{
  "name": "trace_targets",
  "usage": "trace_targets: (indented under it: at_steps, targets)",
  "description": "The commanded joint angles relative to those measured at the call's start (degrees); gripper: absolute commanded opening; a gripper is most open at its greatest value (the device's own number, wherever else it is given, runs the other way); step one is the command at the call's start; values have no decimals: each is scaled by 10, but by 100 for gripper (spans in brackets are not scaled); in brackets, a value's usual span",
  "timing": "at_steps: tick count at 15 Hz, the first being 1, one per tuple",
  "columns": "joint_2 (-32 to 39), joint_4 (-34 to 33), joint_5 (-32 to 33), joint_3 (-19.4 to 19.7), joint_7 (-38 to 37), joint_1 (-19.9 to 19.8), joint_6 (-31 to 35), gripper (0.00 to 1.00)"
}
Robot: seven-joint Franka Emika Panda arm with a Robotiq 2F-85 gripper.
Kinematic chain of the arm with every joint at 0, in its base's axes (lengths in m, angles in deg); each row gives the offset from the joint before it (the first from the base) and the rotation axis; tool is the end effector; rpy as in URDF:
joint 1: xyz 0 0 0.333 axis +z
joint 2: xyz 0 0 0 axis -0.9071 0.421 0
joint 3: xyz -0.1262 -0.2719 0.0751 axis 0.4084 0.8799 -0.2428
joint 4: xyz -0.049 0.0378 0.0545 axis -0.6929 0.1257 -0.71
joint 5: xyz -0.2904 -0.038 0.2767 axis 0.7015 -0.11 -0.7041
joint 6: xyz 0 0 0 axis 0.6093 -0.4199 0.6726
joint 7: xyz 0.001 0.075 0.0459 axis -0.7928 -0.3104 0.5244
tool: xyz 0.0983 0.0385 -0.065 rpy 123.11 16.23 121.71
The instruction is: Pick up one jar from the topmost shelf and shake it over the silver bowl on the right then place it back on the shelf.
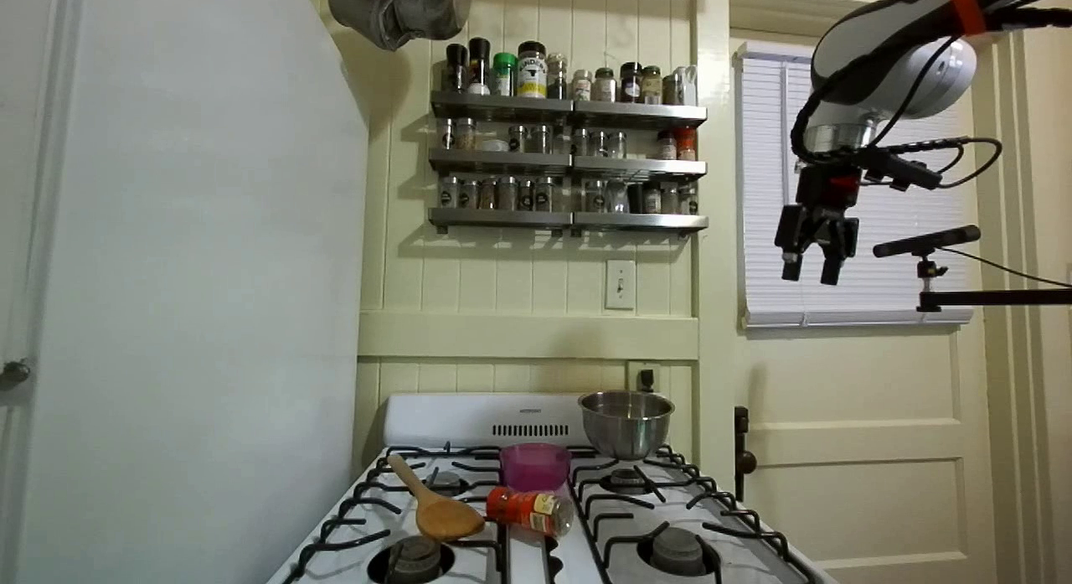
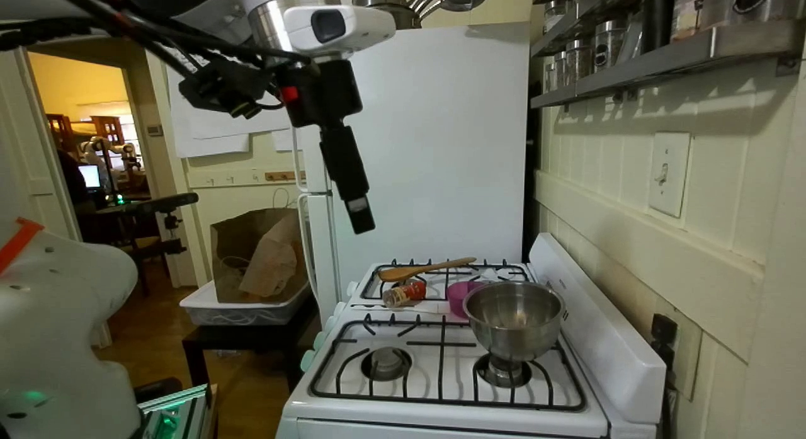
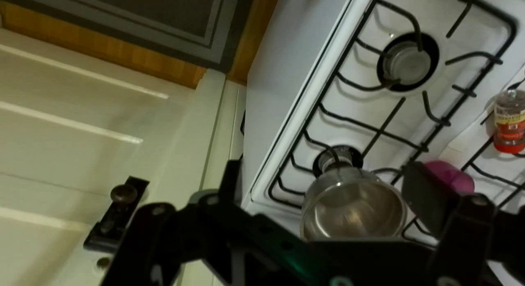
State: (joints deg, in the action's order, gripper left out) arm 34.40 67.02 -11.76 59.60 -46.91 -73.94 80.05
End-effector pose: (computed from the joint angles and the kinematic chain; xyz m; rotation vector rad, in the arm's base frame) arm 0.3398 -0.1578 0.5621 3.1053 -0.2160 0.3340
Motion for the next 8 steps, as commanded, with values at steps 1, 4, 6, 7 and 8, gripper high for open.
trace_targets:
  at_steps: [1,4,6,7,8]
  targets:
    - [22,-73,-20,-31,-44,14,46,100]
    - [43,-150,-11,-62,-91,11,99,100]
    - [71,-207,-10,-69,-104,13,152,100]
    - [88,-237,-8,-72,-107,13,182,100]
    - [105,-262,-1,-75,-110,9,214,100]
